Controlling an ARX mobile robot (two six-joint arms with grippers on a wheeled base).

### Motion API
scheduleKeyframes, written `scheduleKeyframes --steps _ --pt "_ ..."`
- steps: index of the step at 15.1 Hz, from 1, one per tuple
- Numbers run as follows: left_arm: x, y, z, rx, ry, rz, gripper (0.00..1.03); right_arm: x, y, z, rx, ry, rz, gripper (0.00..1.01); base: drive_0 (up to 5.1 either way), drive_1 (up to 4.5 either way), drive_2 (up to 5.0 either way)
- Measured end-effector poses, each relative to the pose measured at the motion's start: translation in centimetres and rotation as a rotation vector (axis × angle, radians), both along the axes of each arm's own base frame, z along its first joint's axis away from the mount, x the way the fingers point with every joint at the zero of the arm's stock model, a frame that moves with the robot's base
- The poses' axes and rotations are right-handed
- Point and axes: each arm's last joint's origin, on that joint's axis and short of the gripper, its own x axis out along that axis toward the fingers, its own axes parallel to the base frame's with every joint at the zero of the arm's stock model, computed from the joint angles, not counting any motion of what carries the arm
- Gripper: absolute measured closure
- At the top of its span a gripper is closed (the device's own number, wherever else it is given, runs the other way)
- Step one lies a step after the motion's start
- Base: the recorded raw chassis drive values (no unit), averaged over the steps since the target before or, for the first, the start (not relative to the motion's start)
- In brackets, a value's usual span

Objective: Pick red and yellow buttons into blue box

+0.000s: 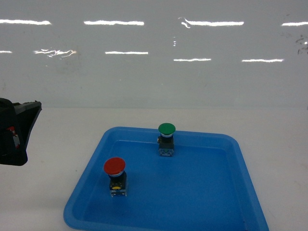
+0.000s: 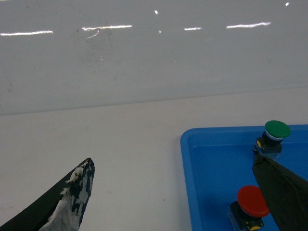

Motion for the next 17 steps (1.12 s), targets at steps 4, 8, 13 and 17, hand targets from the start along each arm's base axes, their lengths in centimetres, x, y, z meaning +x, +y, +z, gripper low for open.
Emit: scheduleKeyframes --steps 4,8,13,17 --pt "0.0 0.0 0.0 0.0 0.0 0.0 0.05 -3.7 -0.9 1.8 -0.001 -0.046 -0.002 0.71 0.0 0.0 0.0" --pt "0.0 0.0 0.0 0.0 0.0 0.0 0.05 -4.2 -1.1 1.8 -0.008 -0.045 0.014 0.71 0.0 0.0 0.0" --pt "0.8 -1.8 0.2 -0.044 0.061 -0.092 0.05 -4.2 -1.0 1.8 -0.008 -0.046 0.014 0.71 0.0 0.0 0.0" --pt "4.4 -4.8 -0.1 -0.086 0.15 -0.169 0.05 -4.2 -1.0 1.9 -0.008 -0.046 0.014 0.71 0.0 0.0 0.0"
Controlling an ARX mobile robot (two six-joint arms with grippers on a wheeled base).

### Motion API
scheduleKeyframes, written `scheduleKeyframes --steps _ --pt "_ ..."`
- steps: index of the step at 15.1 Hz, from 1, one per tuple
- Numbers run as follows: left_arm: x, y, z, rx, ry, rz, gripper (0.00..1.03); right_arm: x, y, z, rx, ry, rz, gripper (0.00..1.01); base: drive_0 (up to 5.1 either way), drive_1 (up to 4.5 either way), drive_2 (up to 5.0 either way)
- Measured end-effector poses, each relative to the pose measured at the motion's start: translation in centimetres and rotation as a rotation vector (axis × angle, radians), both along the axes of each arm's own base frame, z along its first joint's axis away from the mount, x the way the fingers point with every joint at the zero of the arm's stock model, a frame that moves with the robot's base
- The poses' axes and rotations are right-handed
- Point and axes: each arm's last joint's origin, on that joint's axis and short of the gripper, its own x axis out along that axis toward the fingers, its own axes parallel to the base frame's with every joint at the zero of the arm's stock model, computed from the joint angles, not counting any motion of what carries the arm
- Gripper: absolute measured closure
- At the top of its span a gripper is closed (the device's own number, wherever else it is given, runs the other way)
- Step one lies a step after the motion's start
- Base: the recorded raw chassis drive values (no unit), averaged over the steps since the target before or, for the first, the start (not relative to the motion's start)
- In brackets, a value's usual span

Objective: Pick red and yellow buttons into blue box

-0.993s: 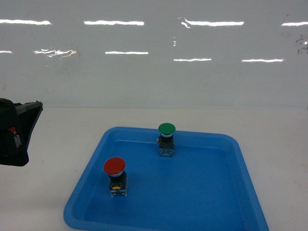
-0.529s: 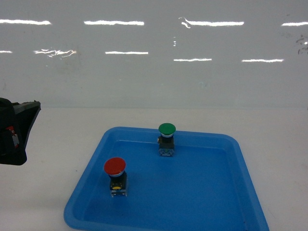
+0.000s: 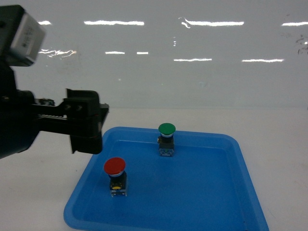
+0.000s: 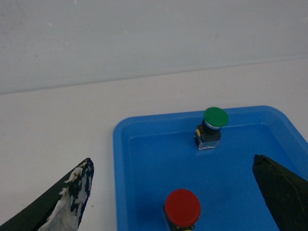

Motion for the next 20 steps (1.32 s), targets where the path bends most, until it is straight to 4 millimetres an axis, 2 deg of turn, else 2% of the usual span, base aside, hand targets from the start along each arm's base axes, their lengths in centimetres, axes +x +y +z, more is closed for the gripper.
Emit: scheduleKeyframes --steps 4,5,6,7,13,15,18,19,20 --pt "4.2 -3.4 -0.9 0.034 0.065 -0.028 0.05 0.0 0.0 0.0 0.0 0.0 0.0 0.71 0.0 0.0 0.0" --pt "5.9 -4.6 -1.9 0.065 0.099 -0.043 0.05 0.0 0.0 0.0 0.0 0.0 0.0 0.71 0.0 0.0 0.0" --pt "7.4 -5.4 -4.2 0.118 0.176 -0.035 0.05 0.0 0.0 0.0 -0.001 0.0 0.0 0.71 0.0 0.0 0.0" --pt "7.9 -5.3 -5.0 0.144 0.187 -0.024 0.05 0.0 0.0 0.0 -0.001 0.0 0.0 0.71 0.0 0.0 0.0" --pt "8.4 -4.1 -9.3 0.211 0.296 0.005 0.05 0.0 0.0 0.0 -0.002 0.0 0.0 0.71 0.0 0.0 0.0" --pt "8.3 -3.9 -9.9 0.21 0.334 -0.007 0.05 0.0 0.0 0.0 -0.003 0.0 0.0 0.71 0.0 0.0 0.0" --pt "8.6 -3.9 -9.8 0.188 0.342 -0.007 0.05 0.0 0.0 0.0 -0.003 0.0 0.0 0.71 0.0 0.0 0.0" --pt "8.6 -4.0 -9.9 0.179 0.359 -0.011 0.06 0.0 0.0 0.0 -0.003 0.0 0.0 0.71 0.0 0.0 0.0" --pt "8.5 -4.0 -9.9 0.168 0.367 -0.011 0.19 0.0 0.0 0.0 -0.003 0.0 0.0 0.71 0.0 0.0 0.0"
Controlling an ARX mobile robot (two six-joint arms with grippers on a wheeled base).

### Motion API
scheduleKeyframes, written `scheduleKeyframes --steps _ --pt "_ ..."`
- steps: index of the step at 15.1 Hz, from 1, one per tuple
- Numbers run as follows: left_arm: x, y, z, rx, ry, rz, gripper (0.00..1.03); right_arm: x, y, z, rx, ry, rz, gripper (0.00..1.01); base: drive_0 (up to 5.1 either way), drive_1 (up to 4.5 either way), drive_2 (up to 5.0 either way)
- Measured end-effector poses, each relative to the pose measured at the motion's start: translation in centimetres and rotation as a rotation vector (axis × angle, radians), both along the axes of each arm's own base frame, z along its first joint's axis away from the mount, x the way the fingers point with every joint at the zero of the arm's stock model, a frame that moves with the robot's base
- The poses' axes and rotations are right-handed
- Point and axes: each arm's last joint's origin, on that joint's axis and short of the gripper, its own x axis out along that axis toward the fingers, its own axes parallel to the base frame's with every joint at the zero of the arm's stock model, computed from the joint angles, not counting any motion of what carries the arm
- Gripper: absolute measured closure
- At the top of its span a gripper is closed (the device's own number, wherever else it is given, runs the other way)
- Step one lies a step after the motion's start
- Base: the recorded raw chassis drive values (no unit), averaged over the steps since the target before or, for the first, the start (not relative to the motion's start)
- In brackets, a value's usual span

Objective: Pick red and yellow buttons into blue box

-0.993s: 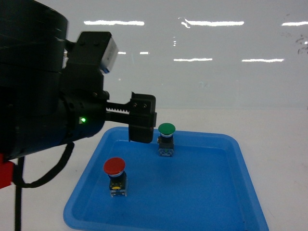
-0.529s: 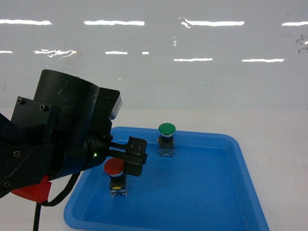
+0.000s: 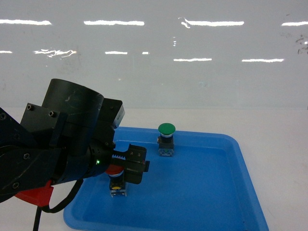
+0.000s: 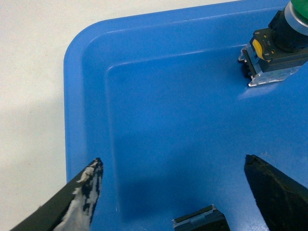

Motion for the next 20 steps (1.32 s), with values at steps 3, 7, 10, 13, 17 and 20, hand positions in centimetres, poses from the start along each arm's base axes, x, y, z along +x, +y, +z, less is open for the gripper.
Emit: scheduleKeyframes --steps 3,7,10,13,17,20 --pt "-0.1 0.1 -0.1 -0.028 0.031 0.003 0.61 0.0 0.0 0.0 0.0 0.0 0.0 0.71 0.0 0.0 0.0" --pt "-0.6 0.1 -0.7 -0.03 0.048 0.009 0.75 0.0 0.0 0.0 0.0 0.0 0.0 0.71 0.0 0.0 0.0" --pt "-0.8 0.1 -0.7 -0.028 0.048 0.009 0.75 0.0 0.0 0.0 0.0 0.0 0.0 0.71 0.0 0.0 0.0" --pt "-1.3 0.9 0.3 -0.02 0.0 0.03 0.75 0.0 0.0 0.0 0.0 0.0 0.0 0.71 0.0 0.0 0.0" --pt "-1.5 2.7 8.1 -0.081 -0.315 0.091 0.75 0.0 0.0 0.0 0.0 0.0 0.0 0.71 0.0 0.0 0.0" --pt "-3.1 4.6 10.5 -0.12 -0.401 0.148 0.75 0.0 0.0 0.0 0.0 0.0 0.0 0.71 0.0 0.0 0.0"
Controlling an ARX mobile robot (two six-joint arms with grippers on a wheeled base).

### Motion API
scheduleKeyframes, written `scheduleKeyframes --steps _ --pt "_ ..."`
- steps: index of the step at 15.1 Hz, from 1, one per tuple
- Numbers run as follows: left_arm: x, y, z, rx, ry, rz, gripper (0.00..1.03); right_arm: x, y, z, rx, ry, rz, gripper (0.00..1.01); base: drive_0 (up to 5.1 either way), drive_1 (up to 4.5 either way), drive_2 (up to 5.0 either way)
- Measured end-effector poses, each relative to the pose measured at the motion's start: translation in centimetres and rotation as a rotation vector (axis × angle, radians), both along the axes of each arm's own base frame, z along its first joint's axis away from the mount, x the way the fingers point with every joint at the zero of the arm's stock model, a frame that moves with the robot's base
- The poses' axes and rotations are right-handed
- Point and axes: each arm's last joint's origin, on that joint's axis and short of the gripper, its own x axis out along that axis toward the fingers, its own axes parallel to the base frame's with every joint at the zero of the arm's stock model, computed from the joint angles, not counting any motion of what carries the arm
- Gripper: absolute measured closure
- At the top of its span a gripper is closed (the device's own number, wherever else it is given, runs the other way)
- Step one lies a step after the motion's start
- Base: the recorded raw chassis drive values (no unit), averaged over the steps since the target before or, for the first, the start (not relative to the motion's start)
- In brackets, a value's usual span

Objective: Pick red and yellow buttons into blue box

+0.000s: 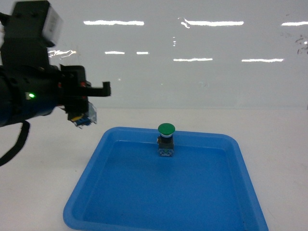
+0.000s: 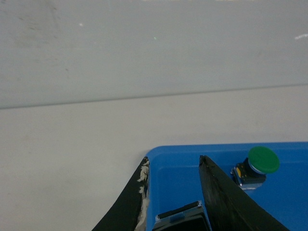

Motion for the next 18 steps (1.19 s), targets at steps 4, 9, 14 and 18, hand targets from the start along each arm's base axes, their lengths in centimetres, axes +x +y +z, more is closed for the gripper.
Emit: scheduleKeyframes --steps 4,9,14,18 --pt "-8.7 1.2 2.9 0.033 -0.157 0.097 0.75 0.0 0.0 0.0 0.0 0.0 0.0 0.71 0.0 0.0 0.0" --pt "-13.0 -0.7 3.4 0.054 -0.206 0.089 0.75 0.0 0.0 0.0 0.0 0.0 0.001 0.71 0.0 0.0 0.0" --pt "-13.0 -1.0 3.2 0.065 -0.194 0.079 0.75 0.0 0.0 0.0 0.0 -0.001 0.0 0.71 -0.7 -0.24 1.0" --pt "-13.0 -0.9 3.2 0.068 -0.194 0.09 0.76 0.0 0.0 0.0 -0.002 0.003 0.005 0.72 1.6 -4.53 2.6"
